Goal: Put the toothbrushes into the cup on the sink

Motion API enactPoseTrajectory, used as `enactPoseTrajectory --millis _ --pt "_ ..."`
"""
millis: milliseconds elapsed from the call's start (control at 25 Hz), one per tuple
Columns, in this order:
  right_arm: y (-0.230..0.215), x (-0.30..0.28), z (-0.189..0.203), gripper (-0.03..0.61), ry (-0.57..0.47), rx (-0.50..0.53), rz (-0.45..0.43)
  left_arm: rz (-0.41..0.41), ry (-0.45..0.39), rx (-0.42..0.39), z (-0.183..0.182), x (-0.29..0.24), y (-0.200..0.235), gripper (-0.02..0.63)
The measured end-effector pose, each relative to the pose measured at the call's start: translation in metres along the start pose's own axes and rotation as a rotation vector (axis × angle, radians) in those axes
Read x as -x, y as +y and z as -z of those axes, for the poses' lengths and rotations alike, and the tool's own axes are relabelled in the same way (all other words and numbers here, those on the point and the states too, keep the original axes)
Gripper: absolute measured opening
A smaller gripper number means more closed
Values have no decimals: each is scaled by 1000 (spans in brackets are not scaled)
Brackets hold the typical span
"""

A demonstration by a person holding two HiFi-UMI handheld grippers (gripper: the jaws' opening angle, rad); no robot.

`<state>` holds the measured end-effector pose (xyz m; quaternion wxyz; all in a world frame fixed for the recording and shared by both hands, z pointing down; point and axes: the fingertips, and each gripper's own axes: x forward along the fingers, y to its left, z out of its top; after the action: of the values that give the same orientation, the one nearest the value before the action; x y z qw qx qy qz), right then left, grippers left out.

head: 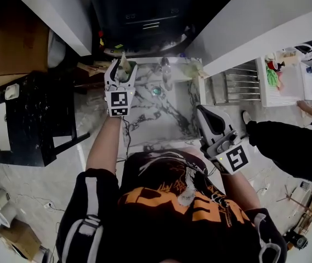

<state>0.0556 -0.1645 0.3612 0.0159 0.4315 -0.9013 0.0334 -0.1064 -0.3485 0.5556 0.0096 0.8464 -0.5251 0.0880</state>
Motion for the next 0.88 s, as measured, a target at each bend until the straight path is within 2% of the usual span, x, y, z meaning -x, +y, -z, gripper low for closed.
enactPoseTrajectory --millis 240,400,520,640,760,880 --pt "6 -5 -3 14 -28 -11 -39 -30 -78 -20 -43 29 18 268" --pt "11 -10 -9 14 -61 -18 -70 -9 -112 -20 -78 58 14 255" --pt "11 -10 -16 14 -88 -23 -80 30 -162 -50 -119 84 -7 181" --pt "14 -9 -22 14 -112 -26 -85 60 -217 -19 -153 113 -26 113" --pt "22 -7 -29 14 -128 -28 -81 103 -219 14 -173 144 -42 49" --pt "30 -2 -34 14 -123 -29 -69 141 -204 55 -185 170 -56 23"
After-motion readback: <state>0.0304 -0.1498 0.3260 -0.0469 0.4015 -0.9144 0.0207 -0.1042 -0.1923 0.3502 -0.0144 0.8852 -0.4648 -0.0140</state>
